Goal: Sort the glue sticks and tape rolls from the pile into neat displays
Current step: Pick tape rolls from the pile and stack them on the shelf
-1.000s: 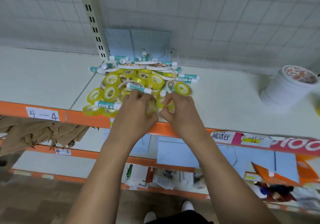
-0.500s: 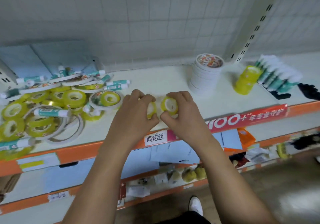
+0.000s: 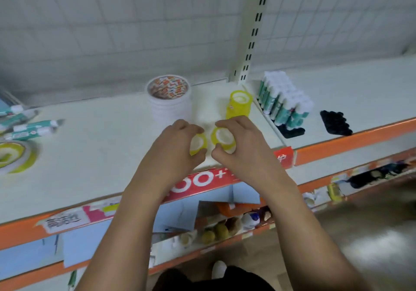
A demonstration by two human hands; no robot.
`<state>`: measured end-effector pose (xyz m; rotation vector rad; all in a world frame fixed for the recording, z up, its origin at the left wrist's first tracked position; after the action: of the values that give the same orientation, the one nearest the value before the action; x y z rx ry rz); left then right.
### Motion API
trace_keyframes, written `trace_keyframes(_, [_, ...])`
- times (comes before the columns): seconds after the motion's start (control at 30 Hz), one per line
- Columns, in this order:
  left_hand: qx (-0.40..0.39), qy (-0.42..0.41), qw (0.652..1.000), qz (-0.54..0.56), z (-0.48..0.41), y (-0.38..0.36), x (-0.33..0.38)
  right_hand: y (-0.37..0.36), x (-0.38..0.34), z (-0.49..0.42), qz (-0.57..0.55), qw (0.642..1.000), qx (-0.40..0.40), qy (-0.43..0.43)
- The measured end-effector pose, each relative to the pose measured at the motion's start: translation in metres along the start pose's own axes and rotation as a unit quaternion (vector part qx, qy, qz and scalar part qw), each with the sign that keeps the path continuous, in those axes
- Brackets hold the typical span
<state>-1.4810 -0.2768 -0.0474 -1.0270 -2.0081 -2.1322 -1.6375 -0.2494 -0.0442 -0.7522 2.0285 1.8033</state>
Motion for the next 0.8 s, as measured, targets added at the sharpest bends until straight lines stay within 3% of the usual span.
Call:
trace_keyframes(0.33, [0.062, -0.002, 0.998, -0.013, -0.039, 0.017, 0.052, 0.073, 0.032, -0.049, 0.017, 0.998, -0.006, 0.065])
trace_keyframes(0.8, [0.093, -0.013, 0.994, -0.053, -0.075, 0.036, 0.065, 0.063, 0.060, -0.082, -0.005, 0.993, -0.087, 0.082])
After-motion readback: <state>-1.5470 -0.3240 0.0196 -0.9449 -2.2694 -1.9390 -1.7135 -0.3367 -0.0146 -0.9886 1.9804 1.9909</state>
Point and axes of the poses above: each hand's wrist, its own z-axis away from the middle knuckle, its own y-axis out of the back of the hand, x = y × z, the point moved 3 cm from there along -z, towards the middle knuckle, and after that the axes turned 7 degrees about -x, right-handed, at the moved point
